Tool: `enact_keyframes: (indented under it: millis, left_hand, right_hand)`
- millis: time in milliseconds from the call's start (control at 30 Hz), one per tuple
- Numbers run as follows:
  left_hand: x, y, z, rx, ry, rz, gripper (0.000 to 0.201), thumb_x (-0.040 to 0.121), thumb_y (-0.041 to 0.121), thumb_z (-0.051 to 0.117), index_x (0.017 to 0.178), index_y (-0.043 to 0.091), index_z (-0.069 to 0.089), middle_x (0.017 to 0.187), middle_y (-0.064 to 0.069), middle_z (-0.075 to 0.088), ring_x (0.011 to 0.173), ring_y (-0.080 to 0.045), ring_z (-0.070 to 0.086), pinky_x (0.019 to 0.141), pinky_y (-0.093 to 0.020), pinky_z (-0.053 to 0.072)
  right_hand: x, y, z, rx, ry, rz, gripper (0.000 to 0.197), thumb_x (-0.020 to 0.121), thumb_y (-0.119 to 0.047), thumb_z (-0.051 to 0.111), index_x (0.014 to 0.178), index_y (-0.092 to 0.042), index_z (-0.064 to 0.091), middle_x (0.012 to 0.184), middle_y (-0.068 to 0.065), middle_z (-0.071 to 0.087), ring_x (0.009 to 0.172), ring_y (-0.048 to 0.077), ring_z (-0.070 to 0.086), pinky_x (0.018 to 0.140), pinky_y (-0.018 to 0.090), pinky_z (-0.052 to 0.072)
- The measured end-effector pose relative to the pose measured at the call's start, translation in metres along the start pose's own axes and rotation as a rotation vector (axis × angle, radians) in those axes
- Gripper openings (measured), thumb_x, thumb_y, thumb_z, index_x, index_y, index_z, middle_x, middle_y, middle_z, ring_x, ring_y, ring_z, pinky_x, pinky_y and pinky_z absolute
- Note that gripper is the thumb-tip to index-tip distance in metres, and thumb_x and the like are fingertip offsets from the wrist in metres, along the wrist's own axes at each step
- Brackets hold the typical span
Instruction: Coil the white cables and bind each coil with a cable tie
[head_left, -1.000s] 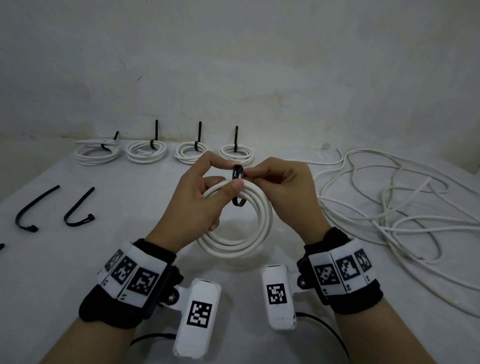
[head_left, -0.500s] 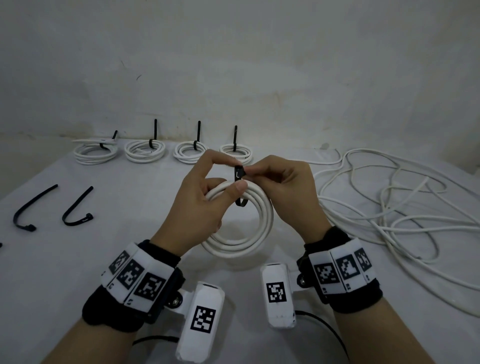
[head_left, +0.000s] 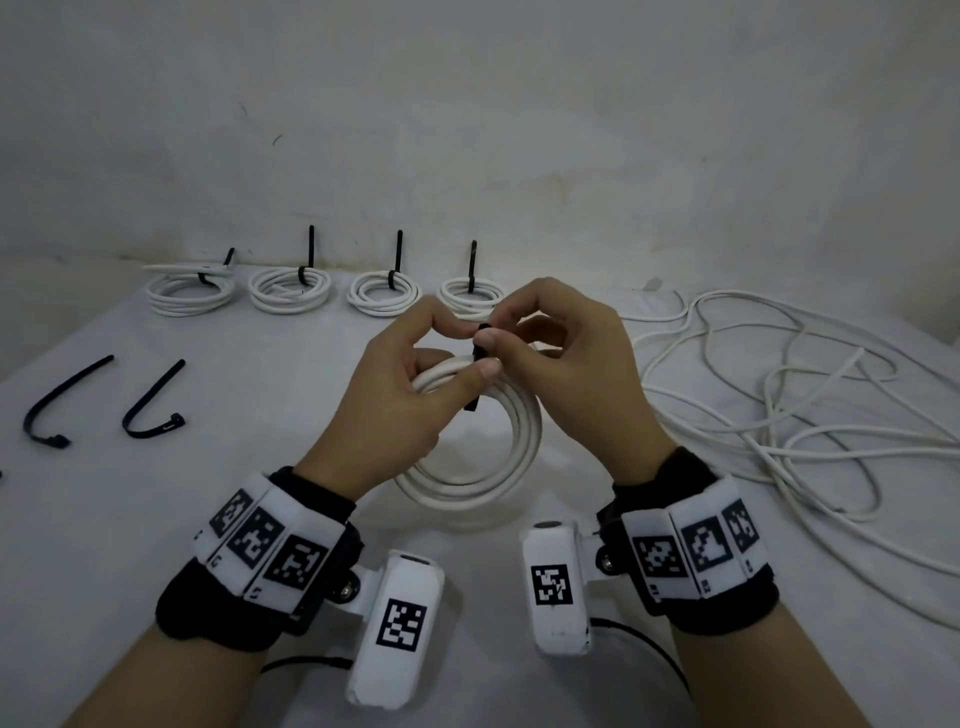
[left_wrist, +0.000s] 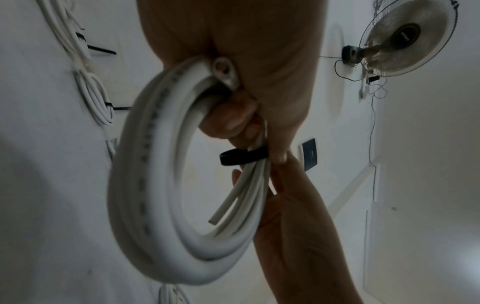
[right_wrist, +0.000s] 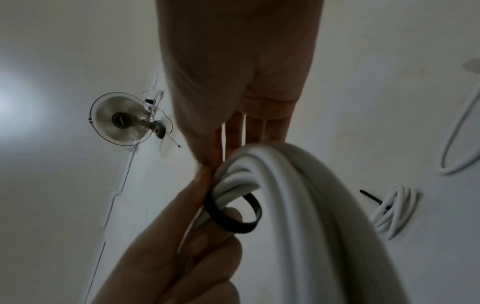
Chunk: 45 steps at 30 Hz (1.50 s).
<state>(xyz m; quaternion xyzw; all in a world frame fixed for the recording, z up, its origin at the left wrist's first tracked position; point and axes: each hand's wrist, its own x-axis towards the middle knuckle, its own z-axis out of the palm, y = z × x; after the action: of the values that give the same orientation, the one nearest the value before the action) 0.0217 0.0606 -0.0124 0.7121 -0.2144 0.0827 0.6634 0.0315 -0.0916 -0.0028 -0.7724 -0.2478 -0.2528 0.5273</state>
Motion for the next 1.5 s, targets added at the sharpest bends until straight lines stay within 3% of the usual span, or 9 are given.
enact_keyframes:
  millis: [133, 200, 333, 467, 667, 900, 1067, 1300, 1500]
  left_hand:
    - [0.0, -0.005, -0.001, -0.006, -0.088, -0.063, 0.023, 0.077, 0.029, 0.066, 0.086, 0.019, 0.047, 0.056, -0.006, 0.063, 0.033, -0.01, 0.032, 0.035, -0.021, 0.028]
    - [-0.001, -0.007, 0.002, -0.009, -0.168, -0.097, 0.028, 0.073, 0.032, 0.067, 0.085, 0.016, 0.047, 0.052, 0.0, 0.059, 0.034, -0.009, 0.029, 0.036, -0.022, 0.026]
    - [0.001, -0.007, 0.004, -0.017, -0.211, -0.085, 0.028, 0.072, 0.031, 0.067, 0.085, 0.016, 0.047, 0.05, 0.002, 0.056, 0.033, -0.009, 0.027, 0.035, -0.022, 0.027]
    - [0.002, -0.012, -0.004, -0.003, -0.147, -0.116, 0.035, 0.071, 0.032, 0.068, 0.088, 0.01, 0.046, 0.05, 0.001, 0.056, 0.033, -0.009, 0.026, 0.035, -0.02, 0.026]
    - [-0.001, -0.011, 0.004, -0.046, -0.209, -0.086, 0.029, 0.074, 0.029, 0.065, 0.088, 0.013, 0.045, 0.045, 0.005, 0.052, 0.034, -0.01, 0.026, 0.036, -0.022, 0.025]
    - [0.007, -0.019, -0.001, -0.03, 0.036, -0.083, 0.018, 0.085, 0.024, 0.064, 0.096, 0.019, 0.05, 0.043, 0.006, 0.048, 0.036, -0.008, 0.031, 0.035, -0.019, 0.029]
    - [0.015, -0.022, -0.013, -0.345, 0.244, -0.162, 0.021, 0.099, 0.034, 0.043, 0.102, 0.015, 0.052, 0.043, 0.004, 0.042, 0.034, -0.008, 0.031, 0.036, -0.017, 0.029]
    - [0.014, -0.027, -0.006, -0.448, 0.48, -0.201, 0.056, 0.096, 0.059, 0.022, 0.083, 0.012, 0.049, 0.039, 0.0, 0.039, 0.031, -0.01, 0.028, 0.038, -0.018, 0.024]
    - [0.018, -0.028, -0.007, -0.434, 0.245, -0.213, 0.059, 0.097, 0.053, 0.026, 0.079, 0.007, 0.058, 0.039, 0.0, 0.042, 0.036, -0.014, 0.045, 0.047, -0.026, 0.044]
  right_hand:
    - [0.001, 0.003, 0.001, -0.152, 0.117, -0.066, 0.011, 0.082, -0.01, 0.07, 0.078, -0.013, 0.061, 0.074, -0.009, 0.061, 0.072, 0.005, 0.059, 0.059, 0.017, 0.049]
    - [0.005, 0.006, -0.006, -0.142, 0.243, -0.039, 0.014, 0.083, -0.013, 0.069, 0.076, -0.018, 0.058, 0.071, -0.013, 0.058, 0.069, 0.006, 0.058, 0.06, 0.028, 0.054]
    - [0.006, 0.006, -0.011, -0.007, 0.281, 0.023, 0.016, 0.089, -0.012, 0.062, 0.078, -0.021, 0.054, 0.071, -0.001, 0.061, 0.064, 0.014, 0.058, 0.051, 0.028, 0.05]
    - [0.005, 0.004, 0.002, 0.109, 0.094, 0.11, 0.005, 0.086, -0.005, 0.065, 0.086, -0.008, 0.061, 0.073, 0.007, 0.065, 0.058, 0.012, 0.06, 0.051, 0.024, 0.048]
    - [0.007, 0.013, 0.003, 0.153, 0.272, 0.186, 0.018, 0.084, -0.001, 0.067, 0.076, 0.011, 0.057, 0.067, 0.013, 0.065, 0.046, 0.011, 0.056, 0.048, 0.025, 0.049]
    - [0.003, 0.017, 0.008, 0.184, -0.1, 0.263, 0.008, 0.09, -0.024, 0.064, 0.097, -0.02, 0.063, 0.084, 0.0, 0.07, 0.074, 0.008, 0.065, 0.072, 0.026, 0.053]
    - [-0.003, 0.015, 0.019, 0.104, -0.158, 0.172, 0.012, 0.091, -0.016, 0.062, 0.101, -0.023, 0.064, 0.072, -0.016, 0.066, 0.059, 0.008, 0.061, 0.057, 0.021, 0.049]
    - [-0.006, 0.02, 0.034, 0.069, -0.108, 0.196, 0.017, 0.096, -0.021, 0.056, 0.105, -0.009, 0.064, 0.062, 0.0, 0.061, 0.047, 0.019, 0.063, 0.048, 0.026, 0.049]
    - [0.0, 0.018, 0.032, 0.162, 0.081, 0.203, 0.011, 0.097, -0.017, 0.053, 0.094, -0.012, 0.063, 0.061, 0.002, 0.06, 0.045, 0.018, 0.062, 0.043, 0.023, 0.047]
